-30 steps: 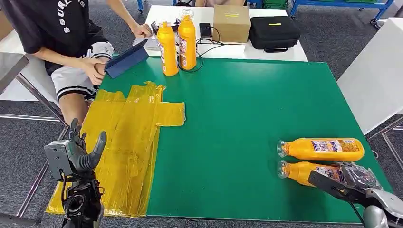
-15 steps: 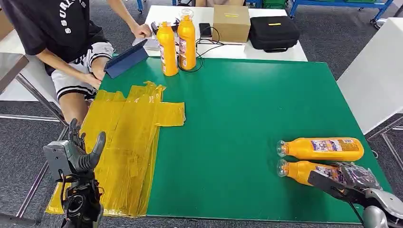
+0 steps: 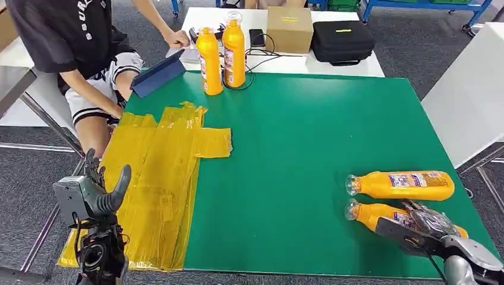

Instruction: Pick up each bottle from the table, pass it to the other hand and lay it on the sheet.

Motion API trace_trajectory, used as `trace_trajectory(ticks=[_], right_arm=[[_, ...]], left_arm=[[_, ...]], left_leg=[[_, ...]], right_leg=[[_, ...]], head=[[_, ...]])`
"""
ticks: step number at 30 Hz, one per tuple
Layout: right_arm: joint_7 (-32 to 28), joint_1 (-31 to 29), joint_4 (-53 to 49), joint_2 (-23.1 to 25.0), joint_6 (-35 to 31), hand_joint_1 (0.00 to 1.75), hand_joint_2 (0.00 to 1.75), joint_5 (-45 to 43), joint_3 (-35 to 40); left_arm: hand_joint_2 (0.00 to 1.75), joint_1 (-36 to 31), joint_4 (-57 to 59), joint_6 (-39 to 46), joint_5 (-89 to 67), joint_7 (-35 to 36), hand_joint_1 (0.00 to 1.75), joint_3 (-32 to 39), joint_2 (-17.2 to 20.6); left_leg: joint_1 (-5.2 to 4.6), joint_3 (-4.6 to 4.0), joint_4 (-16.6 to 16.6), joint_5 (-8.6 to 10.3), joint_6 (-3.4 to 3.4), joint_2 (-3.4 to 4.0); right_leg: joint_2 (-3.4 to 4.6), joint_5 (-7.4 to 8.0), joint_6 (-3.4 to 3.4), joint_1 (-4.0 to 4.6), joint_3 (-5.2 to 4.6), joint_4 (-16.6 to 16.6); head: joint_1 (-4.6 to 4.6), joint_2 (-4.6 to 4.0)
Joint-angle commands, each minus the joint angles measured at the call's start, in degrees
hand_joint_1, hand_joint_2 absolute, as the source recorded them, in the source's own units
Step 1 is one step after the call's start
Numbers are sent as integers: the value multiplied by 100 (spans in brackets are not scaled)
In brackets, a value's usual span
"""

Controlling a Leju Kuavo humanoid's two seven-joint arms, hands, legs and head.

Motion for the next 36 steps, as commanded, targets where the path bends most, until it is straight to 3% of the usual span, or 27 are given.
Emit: trace_trajectory(ticks=[1, 3, 4, 9, 10, 11, 17, 22, 29, 34, 36], right_arm=[[84, -527, 1159, 325, -148, 0, 175, -69, 841], [92, -554, 1300, 321, -184, 2, 175, -91, 917], [89, -546, 1301, 323, -192, 12, 175, -96, 922], [85, -526, 1301, 331, -208, 12, 175, -103, 921], [80, -495, 1239, 324, -248, 154, 175, -137, 953], [80, -504, 1235, 340, -253, 169, 175, -141, 972], [-52, -681, 1080, 468, -607, 175, 175, -212, 1100], [-311, -719, 463, 582, -748, 175, 175, -443, 1205], [-501, -666, -646, 1149, -1372, 175, 175, -702, 1112], [-390, -689, -741, 1204, -1376, 175, 175, -676, 1166], [-383, -635, -1187, 1497, -1662, 175, 175, -795, 1111]], left_arm=[[175, -17, -130, 68, 63, 33, 0, 170, 119], [175, 21, -253, 73, 82, 49, 0, 204, 112], [175, 26, -263, 76, 85, 53, 0, 210, 111], [175, 31, -279, 76, 86, 56, 0, 213, 112], [175, 41, -290, 82, 87, 78, 0, 228, 96], [175, 48, -294, 81, 87, 80, 0, 237, 104], [175, 143, -249, 87, 108, 53, 0, 234, 99], [175, 76, -224, 51, 119, 39, 0, 241, 67], [175, 55, -258, 18, 56, 52, 0, 216, 8], [175, 55, -275, 20, 36, 58, 0, 200, -2], [175, 127, -420, -23, -22, 50, 0, 149, -39]], left_leg=[[14, 31, -10, -11, -14, 31], [15, 52, -19, -13, -18, 43], [13, 42, -11, -11, -13, 39], [18, 69, -14, -21, -12, 63], [17, 68, -13, -20, -9, 59], [22, 82, -19, -21, -15, 60], [18, 126, -14, -43, -4, 83], [14, 113, -21, -34, 10, 98], [12, 98, -18, -29, 6, 94], [14, 57, -8, -23, 9, 87], [13, 80, -21, -27, 1, 86]], right_leg=[[20, 1, -8, 14, 31, -21], [30, 1, -10, 16, 48, -30], [29, 1, -8, 14, 36, -22], [45, 5, -9, 22, 54, -31], [44, 4, -8, 21, 55, -29], [45, 5, -11, 26, 71, -42], [73, 2, -15, 23, 53, -38], [88, 14, -10, 20, 75, -42], [83, 24, -5, 19, 84, -35], [81, 25, 0, 19, 46, -25], [75, 18, -3, 18, 68, -36]], head=[[0, 0], [2, 0], [-4, 0], [0, 0], [0, 0], [-2, 0], [-2, 0], [2, 0], [0, 0], [-4, 0], [-2, 0]])
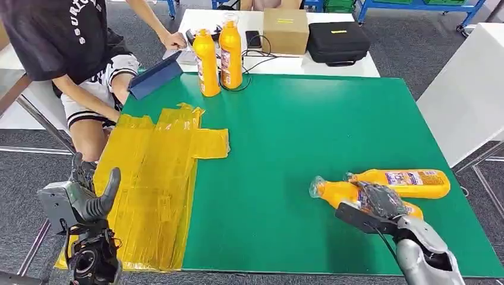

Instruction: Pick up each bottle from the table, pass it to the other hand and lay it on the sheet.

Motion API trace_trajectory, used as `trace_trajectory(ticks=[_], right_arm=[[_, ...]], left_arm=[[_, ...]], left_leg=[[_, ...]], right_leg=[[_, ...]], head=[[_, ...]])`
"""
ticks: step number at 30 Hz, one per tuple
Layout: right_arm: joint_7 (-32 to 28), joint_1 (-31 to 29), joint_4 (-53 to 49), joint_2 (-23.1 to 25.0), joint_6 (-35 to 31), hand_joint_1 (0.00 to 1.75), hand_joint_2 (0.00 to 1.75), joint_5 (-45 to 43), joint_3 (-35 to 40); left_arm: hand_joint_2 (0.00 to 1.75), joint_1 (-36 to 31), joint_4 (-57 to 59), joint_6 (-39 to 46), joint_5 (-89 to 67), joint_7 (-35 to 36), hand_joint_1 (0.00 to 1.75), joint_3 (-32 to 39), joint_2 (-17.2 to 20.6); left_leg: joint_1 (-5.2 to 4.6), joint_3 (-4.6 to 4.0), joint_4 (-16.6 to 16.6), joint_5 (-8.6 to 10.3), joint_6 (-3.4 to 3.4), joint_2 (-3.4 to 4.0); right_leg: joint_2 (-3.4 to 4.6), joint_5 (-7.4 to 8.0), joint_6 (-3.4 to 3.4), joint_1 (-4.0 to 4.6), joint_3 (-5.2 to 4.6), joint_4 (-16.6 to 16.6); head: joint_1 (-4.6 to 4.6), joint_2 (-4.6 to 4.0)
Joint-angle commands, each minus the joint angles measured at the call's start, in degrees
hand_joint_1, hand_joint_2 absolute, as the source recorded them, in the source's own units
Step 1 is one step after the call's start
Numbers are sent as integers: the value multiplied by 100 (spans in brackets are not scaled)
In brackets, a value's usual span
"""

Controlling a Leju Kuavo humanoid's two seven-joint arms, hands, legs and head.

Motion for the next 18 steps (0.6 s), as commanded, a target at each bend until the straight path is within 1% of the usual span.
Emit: trace_trajectory(ticks=[1, 2, 4, 6, 9, 12, 13, 15, 16, 18], right_arm=[[220, -107, -1134, 966, -481, 175, 175, -181, 54], [370, -123, -1282, 1114, -589, 175, 175, -204, 111], [439, -235, -1402, 1330, -826, 175, 175, -211, 383], [496, -296, -1351, 1346, -902, 175, 175, -242, 515], [498, -306, -1271, 1263, -974, 175, 175, -314, 560], [489, -291, -1265, 1236, -989, 175, 175, -335, 541], [489, -291, -1265, 1236, -989, 175, 175, -335, 541], [489, -291, -1265, 1236, -989, 175, 175, -335, 541], [489, -291, -1265, 1236, -989, 175, 175, -335, 541], [318, -407, -1202, 1367, -1127, 175, 175, -486, 569]], left_arm=[[175, -24, -168, -89, -172, 19, 0, -73, -57], [175, 16, -264, -133, -233, 28, 0, -152, -81], [175, 21, -427, -338, -329, 48, 0, -409, -95], [175, -1, -476, -343, -349, 104, 0, -479, -122], [175, -10, -460, -340, -350, 132, 0, -509, -93], [175, -5, -453, -340, -349, 132, 0, -499, -77], [175, -5, -453, -340, -349, 132, 0, -499, -77], [175, -5, -453, -340, -349, 132, 0, -499, -77], [175, -5, -453, -340, -349, 132, 0, -499, -77], [175, -68, -467, -558, -386, 46, 0, -689, -39]], left_leg=[[4, 20, -8, -11, -16, 12], [5, 7, -4, -10, -14, 10], [6, 5, -5, -14, -18, 23], [5, -14, -1, -8, -13, 11], [4, 1, -5, -12, -19, 6], [1, -14, -4, -4, -8, -6], [2, 3, -7, -11, -15, 3], [0, -14, -5, -5, -9, -5], [2, 0, -8, -11, -15, 1], [0, -14, -5, -5, -10, -6]], right_leg=[[6, -8, -7, 4, 18, -10], [10, -6, -6, 4, 7, -6], [21, -6, -9, 5, 3, -6], [11, -3, -7, 5, -13, -2], [3, -10, -9, 4, 2, -5], [-5, -5, -4, 0, -10, -3], [0, -10, -7, 1, 5, -8], [-4, -5, -4, -1, -9, -4], [-2, -9, -6, 2, 4, -9], [-5, -6, -4, -1, -10, -3]], head=[[2, 0], [4, 0], [2, 0], [2, 0], [4, 0], [4, 0], [2, 0], [2, 0], [4, 0], [4, 0]])
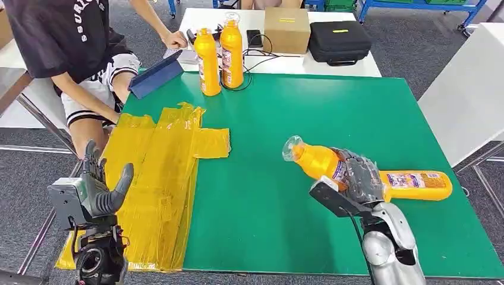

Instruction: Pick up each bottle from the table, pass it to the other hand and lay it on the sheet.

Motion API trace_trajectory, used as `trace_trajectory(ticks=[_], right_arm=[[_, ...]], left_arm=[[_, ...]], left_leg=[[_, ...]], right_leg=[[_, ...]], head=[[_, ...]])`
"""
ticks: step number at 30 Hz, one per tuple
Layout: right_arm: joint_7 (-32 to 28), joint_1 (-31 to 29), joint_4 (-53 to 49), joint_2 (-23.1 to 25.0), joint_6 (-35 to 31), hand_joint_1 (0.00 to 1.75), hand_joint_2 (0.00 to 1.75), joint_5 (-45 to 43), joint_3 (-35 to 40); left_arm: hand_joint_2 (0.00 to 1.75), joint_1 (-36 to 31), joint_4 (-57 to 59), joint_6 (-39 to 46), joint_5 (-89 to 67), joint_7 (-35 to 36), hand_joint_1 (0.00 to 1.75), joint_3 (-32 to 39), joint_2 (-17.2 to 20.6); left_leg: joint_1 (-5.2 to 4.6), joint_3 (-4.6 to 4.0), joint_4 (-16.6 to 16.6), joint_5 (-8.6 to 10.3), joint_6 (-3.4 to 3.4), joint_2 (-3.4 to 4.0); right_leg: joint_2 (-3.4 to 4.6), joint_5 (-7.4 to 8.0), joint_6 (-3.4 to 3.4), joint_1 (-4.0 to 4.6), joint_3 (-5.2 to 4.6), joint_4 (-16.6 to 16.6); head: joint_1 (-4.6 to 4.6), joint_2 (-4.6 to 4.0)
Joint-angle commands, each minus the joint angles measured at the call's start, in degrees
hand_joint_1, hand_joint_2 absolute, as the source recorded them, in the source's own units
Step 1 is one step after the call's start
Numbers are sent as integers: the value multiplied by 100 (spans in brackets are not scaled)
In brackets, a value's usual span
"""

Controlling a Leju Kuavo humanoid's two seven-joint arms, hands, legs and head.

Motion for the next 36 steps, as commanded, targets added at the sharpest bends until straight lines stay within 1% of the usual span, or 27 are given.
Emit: trace_trajectory(ticks=[1, 3, 4, 5, 6, 9, 10, 13, 14, 16, 18, 19, 24, 26, 29, 30, 32, 34, 35, 36], right_arm=[[-170, -449, 174, 387, -239, 175, 175, -211, 214], [-164, -851, 525, 594, -438, 175, 175, -200, 444], [-194, -1035, 709, 691, -604, 175, 175, -295, 488], [-226, -1242, 954, 733, -702, 175, 175, -398, 643], [-308, -1352, 1089, 787, -815, 175, 175, -508, 714], [-478, -1695, 1476, 989, -1089, 175, 175, -745, 932], [-523, -1783, 1572, 1063, -1188, 175, 175, -782, 995], [-719, -2000, 1803, 1345, -1233, 175, 175, -896, 1306], [-774, -2078, 1892, 1403, -1227, 175, 175, -923, 1464], [-838, -2239, 2039, 1481, -1312, 175, 175, -997, 1634], [-869, -2403, 2185, 1543, -1276, 175, 175, -1145, 1787], [-879, -2455, 2212, 1594, -1267, 175, 175, -1148, 1850], [-948, -2753, 2509, 1801, -1252, 175, 175, -1265, 2180], [-948, -2753, 2509, 1801, -1252, 175, 175, -1265, 2180], [-1031, -2847, 2752, 1853, -1253, 175, 175, -1318, 2374], [-1073, -2873, 2837, 1883, -1249, 175, 175, -1347, 2459], [-1117, -2901, 2964, 1962, -1269, 175, 175, -1384, 2663], [-1124, -2899, 3011, 2023, -1234, 175, 175, -1428, 2855], [-1122, -2905, 3030, 2044, -1192, 175, 175, -1437, 2985], [-1128, -2923, 3045, 2052, -1166, 175, 175, -1462, 3095]], left_arm=[[175, -185, -8, -386, -57, -58, 0, -440, 114], [175, -321, -124, -650, -86, -39, 0, -794, 127], [175, -390, -172, -785, -88, -26, 0, -963, 142], [175, -464, -230, -916, -95, 2, 0, -1168, 166], [175, -511, -267, -995, -81, 7, 0, -1299, 171], [175, -621, -393, -1241, -30, -2, 0, -1734, 220], [175, -647, -438, -1330, -19, -9, 0, -1867, 251], [175, -641, -664, -1469, 28, -21, 0, -2187, 329], [175, -635, -729, -1496, 54, -27, 0, -2277, 361], [175, -654, -784, -1591, 213, -38, 0, -2356, 397], [175, -724, -798, -1637, 321, -12, 0, -2425, 417], [175, -749, -797, -1680, 419, 22, 0, -2417, 404], [175, -717, -941, -1714, 561, 35, 0, -2514, 475], [175, -717, -941, -1714, 561, 35, 0, -2514, 475], [175, -681, -945, -1715, 607, 38, 0, -2520, 498], [175, -689, -917, -1711, 619, 39, 0, -2516, 505], [175, -742, -808, -1682, 666, 38, 0, -2496, 523], [175, -794, -704, -1641, 732, 21, 0, -2486, 540], [175, -818, -654, -1615, 776, 3, 0, -2482, 552], [175, -830, -619, -1592, 815, -6, 0, -2478, 559]], left_leg=[[3, 19, -8, -8, -14, 12], [5, 21, -6, -11, -19, 28], [4, 5, 0, -6, -14, 25], [5, 17, -3, -9, -19, 30], [6, 1, 1, -2, -14, 26], [6, 21, -7, -1, -24, 30], [7, 10, -4, 6, -16, 21], [6, 7, -1, 8, -13, 30], [6, 24, -7, 4, -21, 39], [6, 9, -3, 11, -15, 29], [7, 31, -10, 3, -26, 42], [6, 19, -8, 9, -21, 31], [6, 8, -3, 11, -15, 26], [7, 23, -9, 8, -20, 32], [5, 6, -5, 15, -13, 12], [6, 22, -9, 10, -19, 16], [5, 10, -7, 14, -13, 15], [6, 25, -13, 11, -21, 18], [6, 13, -7, 14, -16, 13], [7, 28, -14, 10, -24, 17]], right_leg=[[5, -5, -6, 3, 16, -7], [19, -3, -8, 5, 14, -5], [18, 1, -6, 4, 1, 0], [20, -1, -8, 6, 10, -3], [19, 5, -6, 6, -6, -1], [19, 3, -9, 6, 11, -7], [13, 5, -7, 6, 2, -4], [21, 4, -6, 6, 0, 0], [28, 0, -9, 6, 13, -4], [20, 3, -5, 5, 3, 1], [29, -2, -11, 6, 19, -5], [20, 1, -8, 6, 10, -1], [18, 3, -5, 4, 0, 1], [21, 0, -7, 5, 14, -4], [5, 2, -4, 2, 2, 0], [6, -3, -6, 3, 17, -5], [9, 2, -4, 2, 5, -2], [8, -2, -8, 3, 20, -7], [6, 0, -7, 3, 9, -3], [7, -4, -10, 4, 22, -7]], head=[[0, 0], [0, 0], [0, 0], [0, 0], [2, 0], [2, 0], [0, 0], [0, 0], [0, 0], [0, 0], [2, 0], [0, 0], [0, 0], [0, 0], [2, 0], [4, 0], [0, 0], [2, 0], [2, 0], [2, 0]])
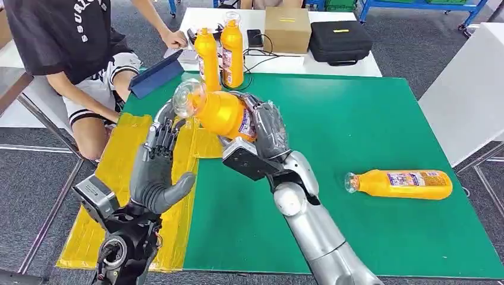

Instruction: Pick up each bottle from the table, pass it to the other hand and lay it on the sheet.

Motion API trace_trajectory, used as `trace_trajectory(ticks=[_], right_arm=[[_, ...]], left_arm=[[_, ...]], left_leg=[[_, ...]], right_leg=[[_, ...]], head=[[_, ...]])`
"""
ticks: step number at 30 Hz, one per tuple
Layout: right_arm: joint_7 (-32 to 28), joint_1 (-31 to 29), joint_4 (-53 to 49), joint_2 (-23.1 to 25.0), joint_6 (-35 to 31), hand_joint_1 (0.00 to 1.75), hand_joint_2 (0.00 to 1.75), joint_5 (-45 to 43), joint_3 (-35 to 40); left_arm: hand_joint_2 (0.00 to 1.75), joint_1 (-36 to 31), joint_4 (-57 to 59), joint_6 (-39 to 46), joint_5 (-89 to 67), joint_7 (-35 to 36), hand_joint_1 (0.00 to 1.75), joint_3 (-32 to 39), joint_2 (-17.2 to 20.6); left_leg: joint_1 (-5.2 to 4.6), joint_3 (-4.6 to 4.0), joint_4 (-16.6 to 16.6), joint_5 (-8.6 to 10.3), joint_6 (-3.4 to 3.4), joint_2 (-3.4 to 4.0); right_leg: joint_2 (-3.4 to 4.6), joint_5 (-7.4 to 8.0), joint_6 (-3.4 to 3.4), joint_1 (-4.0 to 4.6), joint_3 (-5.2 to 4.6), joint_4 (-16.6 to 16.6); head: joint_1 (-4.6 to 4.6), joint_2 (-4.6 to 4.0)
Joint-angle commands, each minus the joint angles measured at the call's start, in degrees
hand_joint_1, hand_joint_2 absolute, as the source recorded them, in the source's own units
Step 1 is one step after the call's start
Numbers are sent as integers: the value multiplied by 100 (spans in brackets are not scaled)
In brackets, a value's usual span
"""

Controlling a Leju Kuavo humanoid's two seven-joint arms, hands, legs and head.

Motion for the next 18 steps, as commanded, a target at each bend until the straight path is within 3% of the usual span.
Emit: trace_trajectory(ticks=[1, 7, 18], right_arm=[[-79, -535, 964, 200, 80, 175, 175, -216, 1133], [-119, -602, 935, 245, 166, 175, 175, -411, 1712], [-108, -678, 1001, 259, 184, 175, 175, -591, 2104]], left_arm=[[175, -315, 475, 165, 228, 0, 0, -128, 316], [175, -435, 601, 314, 362, 25, 0, -48, 317], [175, -460, 761, 409, 446, -15, 0, 24, 336]], left_leg=[[1, 20, -7, -7, -13, 16], [3, 15, -6, -5, -10, 12], [1, 24, -10, -6, -13, 8]], right_leg=[[10, -4, -6, 2, 14, -5], [6, -3, -4, 2, 10, -5], [1, -7, -6, -1, 19, -7]], head=[[0, 0], [0, 0], [2, 0]])
